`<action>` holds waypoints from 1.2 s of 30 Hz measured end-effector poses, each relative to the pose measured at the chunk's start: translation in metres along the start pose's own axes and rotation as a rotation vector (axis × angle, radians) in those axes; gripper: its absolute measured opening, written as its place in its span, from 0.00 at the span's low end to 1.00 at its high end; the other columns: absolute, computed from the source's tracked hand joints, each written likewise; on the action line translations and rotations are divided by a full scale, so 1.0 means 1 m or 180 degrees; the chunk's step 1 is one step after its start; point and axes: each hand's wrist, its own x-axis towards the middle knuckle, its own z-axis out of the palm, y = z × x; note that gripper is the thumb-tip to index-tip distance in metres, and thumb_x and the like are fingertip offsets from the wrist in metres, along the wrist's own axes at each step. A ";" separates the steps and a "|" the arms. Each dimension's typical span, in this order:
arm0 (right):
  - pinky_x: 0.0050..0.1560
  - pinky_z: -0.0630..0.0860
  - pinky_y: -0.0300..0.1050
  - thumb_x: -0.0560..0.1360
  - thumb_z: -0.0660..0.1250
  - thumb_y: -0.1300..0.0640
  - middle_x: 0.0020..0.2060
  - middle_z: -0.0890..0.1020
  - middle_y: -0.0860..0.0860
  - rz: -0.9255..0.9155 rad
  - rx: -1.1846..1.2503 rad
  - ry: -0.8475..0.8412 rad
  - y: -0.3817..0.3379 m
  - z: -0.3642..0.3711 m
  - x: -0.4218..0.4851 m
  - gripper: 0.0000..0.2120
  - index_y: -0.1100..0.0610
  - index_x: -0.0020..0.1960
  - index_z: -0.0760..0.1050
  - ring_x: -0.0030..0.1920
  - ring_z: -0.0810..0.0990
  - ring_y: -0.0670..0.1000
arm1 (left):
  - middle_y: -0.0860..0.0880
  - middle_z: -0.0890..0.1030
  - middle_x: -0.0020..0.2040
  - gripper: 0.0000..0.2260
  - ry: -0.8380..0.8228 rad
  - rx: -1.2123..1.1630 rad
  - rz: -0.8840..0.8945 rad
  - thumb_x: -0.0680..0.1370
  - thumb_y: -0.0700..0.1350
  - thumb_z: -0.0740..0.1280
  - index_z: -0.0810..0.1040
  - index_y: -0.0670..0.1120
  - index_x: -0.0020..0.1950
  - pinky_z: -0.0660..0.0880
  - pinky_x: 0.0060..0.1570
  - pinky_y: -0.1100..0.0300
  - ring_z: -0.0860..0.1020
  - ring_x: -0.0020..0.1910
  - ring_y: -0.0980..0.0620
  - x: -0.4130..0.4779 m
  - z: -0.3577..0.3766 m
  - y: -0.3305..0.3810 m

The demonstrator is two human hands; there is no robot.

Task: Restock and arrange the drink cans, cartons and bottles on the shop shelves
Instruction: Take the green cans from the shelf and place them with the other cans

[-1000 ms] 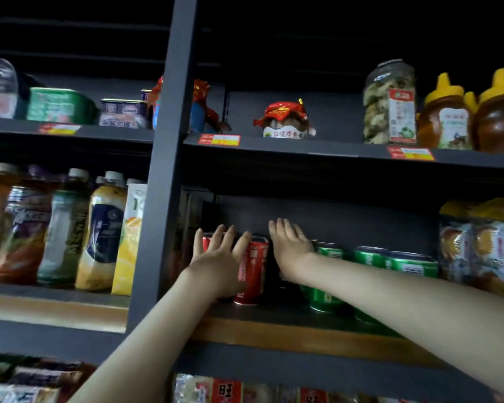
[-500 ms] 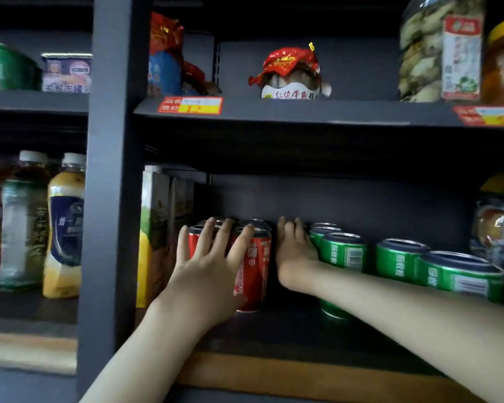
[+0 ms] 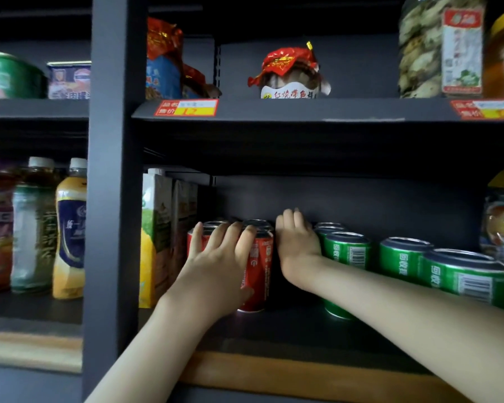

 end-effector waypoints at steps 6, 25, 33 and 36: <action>0.72 0.60 0.52 0.76 0.62 0.67 0.72 0.59 0.61 0.0111 0.0108 -0.0371 0.002 -0.023 -0.008 0.28 0.63 0.73 0.55 0.76 0.54 0.63 | 0.48 0.47 0.78 0.41 0.0036 0.0080 0.0083 0.79 0.59 0.61 0.36 0.47 0.78 0.42 0.74 0.40 0.47 0.78 0.45 0.000 -0.001 0.000; 0.55 0.69 0.44 0.71 0.75 0.54 0.66 0.65 0.52 0.0039 0.0662 0.0404 0.007 -0.091 -0.102 0.34 0.57 0.70 0.62 0.67 0.63 0.53 | 0.46 0.58 0.77 0.33 0.0754 -0.0628 0.0200 0.80 0.58 0.61 0.50 0.48 0.78 0.49 0.75 0.48 0.55 0.76 0.46 -0.035 -0.026 0.011; 0.50 0.59 0.28 0.66 0.78 0.51 0.55 0.67 0.44 0.0115 0.1454 0.1623 0.024 -0.121 -0.200 0.33 0.53 0.66 0.68 0.59 0.69 0.47 | 0.50 0.67 0.72 0.28 0.1819 -0.2352 0.0460 0.77 0.52 0.68 0.65 0.46 0.74 0.60 0.70 0.60 0.64 0.72 0.51 -0.093 -0.028 0.054; 0.46 0.66 0.25 0.65 0.78 0.47 0.53 0.70 0.40 0.0482 0.2340 0.1716 0.027 -0.130 -0.249 0.31 0.47 0.64 0.69 0.53 0.71 0.41 | 0.58 0.68 0.68 0.30 0.1705 -0.3956 -0.0065 0.74 0.56 0.69 0.64 0.50 0.73 0.65 0.66 0.64 0.67 0.68 0.60 -0.144 -0.037 0.070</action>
